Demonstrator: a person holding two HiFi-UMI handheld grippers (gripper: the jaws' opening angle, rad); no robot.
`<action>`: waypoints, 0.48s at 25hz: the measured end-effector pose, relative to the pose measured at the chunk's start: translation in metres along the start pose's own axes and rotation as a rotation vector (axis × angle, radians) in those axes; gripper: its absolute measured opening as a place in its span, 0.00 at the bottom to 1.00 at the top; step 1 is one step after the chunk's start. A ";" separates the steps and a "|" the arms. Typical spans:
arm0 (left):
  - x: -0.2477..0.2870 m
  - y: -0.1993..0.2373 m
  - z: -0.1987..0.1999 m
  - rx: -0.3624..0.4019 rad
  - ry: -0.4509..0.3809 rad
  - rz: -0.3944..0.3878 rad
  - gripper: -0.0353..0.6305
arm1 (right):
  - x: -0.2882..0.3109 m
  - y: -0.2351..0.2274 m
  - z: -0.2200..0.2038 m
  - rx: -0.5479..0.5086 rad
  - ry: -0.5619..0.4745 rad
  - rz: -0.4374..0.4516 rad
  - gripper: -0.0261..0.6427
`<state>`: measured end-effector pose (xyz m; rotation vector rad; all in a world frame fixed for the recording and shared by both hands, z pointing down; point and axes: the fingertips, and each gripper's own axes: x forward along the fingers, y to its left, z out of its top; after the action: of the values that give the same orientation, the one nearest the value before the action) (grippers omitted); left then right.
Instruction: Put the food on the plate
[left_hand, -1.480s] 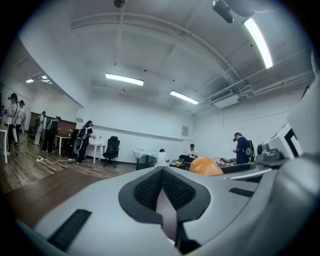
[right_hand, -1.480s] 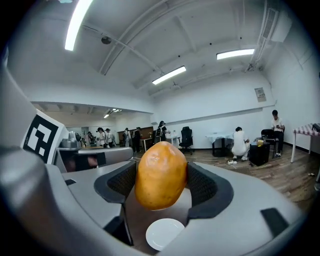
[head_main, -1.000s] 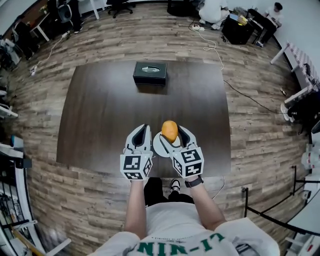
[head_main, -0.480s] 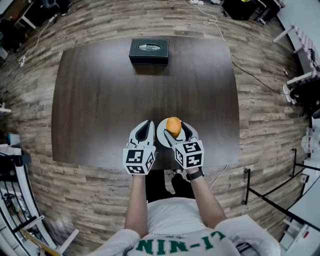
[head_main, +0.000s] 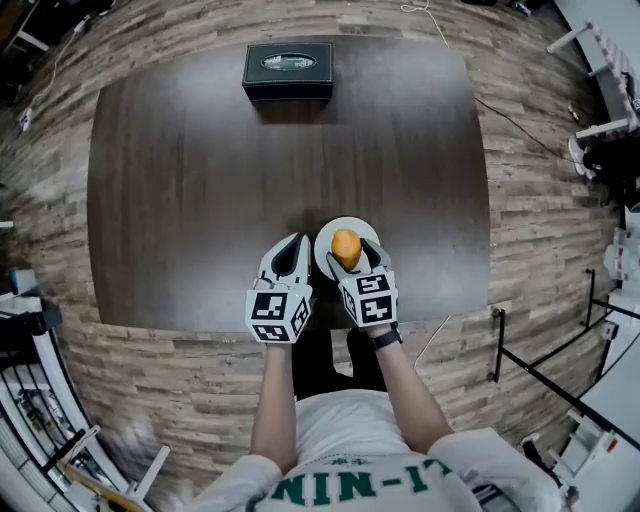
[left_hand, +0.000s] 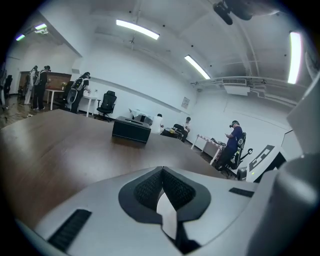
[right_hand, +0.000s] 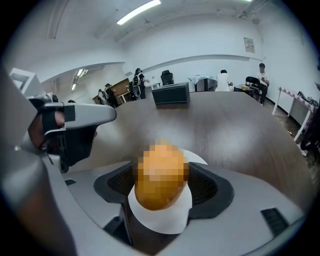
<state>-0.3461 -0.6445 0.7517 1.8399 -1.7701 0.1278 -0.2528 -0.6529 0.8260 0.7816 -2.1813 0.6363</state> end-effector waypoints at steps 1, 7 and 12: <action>0.001 0.001 -0.003 -0.004 0.007 -0.002 0.07 | 0.003 -0.001 -0.003 -0.002 0.007 -0.010 0.53; 0.011 0.006 -0.011 -0.013 0.030 -0.014 0.07 | 0.015 0.000 -0.003 -0.006 0.024 -0.019 0.54; 0.014 0.003 -0.003 -0.007 0.026 -0.017 0.07 | 0.008 0.008 0.003 -0.032 0.020 0.029 0.65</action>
<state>-0.3462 -0.6555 0.7609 1.8403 -1.7342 0.1384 -0.2643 -0.6525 0.8289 0.7252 -2.1831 0.6192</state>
